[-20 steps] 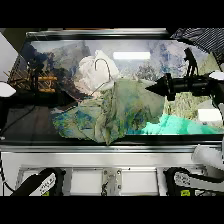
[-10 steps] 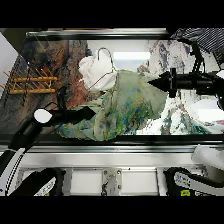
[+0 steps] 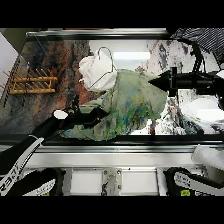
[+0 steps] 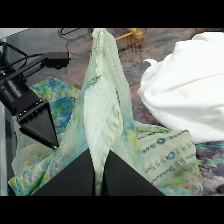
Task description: Fold the clothes and pants, and hang the long-sleeved shirts on hangers.
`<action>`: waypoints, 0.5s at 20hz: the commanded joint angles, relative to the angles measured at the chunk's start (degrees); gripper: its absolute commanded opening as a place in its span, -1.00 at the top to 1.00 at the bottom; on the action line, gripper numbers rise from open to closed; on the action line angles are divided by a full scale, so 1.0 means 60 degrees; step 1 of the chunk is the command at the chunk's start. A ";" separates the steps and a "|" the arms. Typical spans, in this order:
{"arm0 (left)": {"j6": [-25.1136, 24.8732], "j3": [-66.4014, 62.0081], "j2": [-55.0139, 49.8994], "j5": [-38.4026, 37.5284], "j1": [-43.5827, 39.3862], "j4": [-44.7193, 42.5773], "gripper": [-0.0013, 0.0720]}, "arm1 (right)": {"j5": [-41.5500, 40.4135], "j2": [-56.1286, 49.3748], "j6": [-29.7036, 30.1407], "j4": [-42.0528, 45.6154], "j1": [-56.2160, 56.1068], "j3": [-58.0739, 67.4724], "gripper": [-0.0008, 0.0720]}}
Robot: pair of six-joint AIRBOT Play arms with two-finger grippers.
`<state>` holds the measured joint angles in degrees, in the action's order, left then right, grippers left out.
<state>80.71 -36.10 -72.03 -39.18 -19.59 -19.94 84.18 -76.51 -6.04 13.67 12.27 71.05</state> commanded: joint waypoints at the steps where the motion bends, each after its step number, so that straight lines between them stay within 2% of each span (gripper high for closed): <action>1: -0.0492 -0.0007 -0.0616 -0.0288 -0.0062 0.1100 -0.87 | 0.0015 0.0007 -0.0004 -0.0004 0.0004 0.0004 0.96; 8: -0.0674 -0.1115 -0.1570 -0.0415 -0.0313 0.0987 -0.86 | 0.0015 0.0007 -0.0007 -0.0004 0.0004 0.0004 0.96; 10: -0.0674 -0.1253 -0.1832 -0.0565 -0.0408 0.0998 -0.37 | 0.0018 0.0007 -0.0011 0.0000 0.0004 0.0004 0.96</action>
<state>77.03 -41.67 -80.73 -41.47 -21.28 -14.26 84.23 -76.51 -6.07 13.67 12.27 71.05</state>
